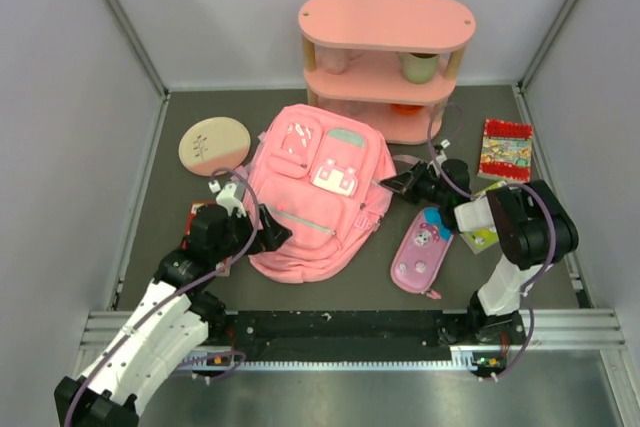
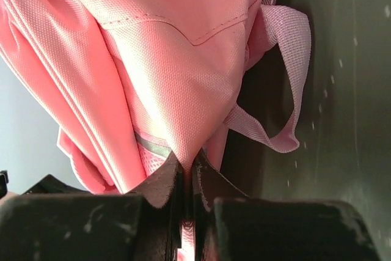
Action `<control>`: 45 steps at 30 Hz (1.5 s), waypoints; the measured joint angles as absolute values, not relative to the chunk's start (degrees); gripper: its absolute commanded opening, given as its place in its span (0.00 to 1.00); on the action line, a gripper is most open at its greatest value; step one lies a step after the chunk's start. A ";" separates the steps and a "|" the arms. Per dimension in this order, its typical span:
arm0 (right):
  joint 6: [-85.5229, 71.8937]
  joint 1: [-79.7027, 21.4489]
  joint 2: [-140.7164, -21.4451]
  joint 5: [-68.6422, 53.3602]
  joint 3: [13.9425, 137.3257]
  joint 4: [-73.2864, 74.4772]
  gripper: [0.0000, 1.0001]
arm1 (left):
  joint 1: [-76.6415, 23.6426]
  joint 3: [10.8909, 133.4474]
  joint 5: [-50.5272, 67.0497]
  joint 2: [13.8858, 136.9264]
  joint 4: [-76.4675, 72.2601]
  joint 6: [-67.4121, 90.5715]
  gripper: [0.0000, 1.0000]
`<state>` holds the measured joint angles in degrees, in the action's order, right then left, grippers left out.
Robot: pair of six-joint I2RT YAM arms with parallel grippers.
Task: Pack the student bag
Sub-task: Unzip the student bag at the center of the board.
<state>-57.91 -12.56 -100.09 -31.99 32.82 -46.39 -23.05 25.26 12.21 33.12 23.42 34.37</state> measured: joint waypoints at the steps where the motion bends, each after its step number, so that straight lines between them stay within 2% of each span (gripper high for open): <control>1: -58.37 -12.64 -99.35 -31.44 31.35 -47.31 0.00 | -23.42 25.26 12.29 32.99 23.16 34.37 0.96; 4: -59.86 -13.93 -93.43 -27.49 25.34 -47.81 0.00 | -25.23 25.26 11.94 32.36 22.50 34.41 0.96; 8: -60.01 -19.18 -79.09 -18.20 18.52 -43.38 0.00 | -29.34 25.26 9.47 32.40 21.02 34.57 0.96; 14: -58.59 -28.25 -50.09 0.56 16.25 -22.98 0.00 | -36.40 25.30 4.75 34.17 18.39 34.65 0.99; 17: -58.59 -28.64 -43.70 7.57 16.91 -14.26 0.00 | -41.69 25.98 1.21 36.45 16.16 34.79 0.99; 24: -60.80 -28.62 -42.22 18.48 19.66 0.03 0.00 | -64.05 35.00 -12.82 48.93 11.11 33.39 0.99; 29: -63.66 -28.64 -40.97 20.58 19.51 3.97 0.00 | -73.80 40.60 -18.85 59.66 4.58 32.93 0.99; 33: -63.90 -28.64 -40.56 20.47 19.53 4.89 0.00 | -77.49 40.69 -20.43 66.39 0.30 33.32 0.97; 40: -63.92 -28.64 -39.44 18.98 20.12 7.35 0.00 | -79.70 43.35 -20.32 75.07 -5.17 34.28 0.88; 45: -63.13 -28.64 -38.96 17.06 21.69 8.73 0.00 | -79.83 43.44 -17.45 79.61 -10.79 35.53 0.87</control>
<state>-63.13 -28.64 -38.96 17.06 21.69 8.73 -79.83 43.44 -17.45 79.61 -10.79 35.53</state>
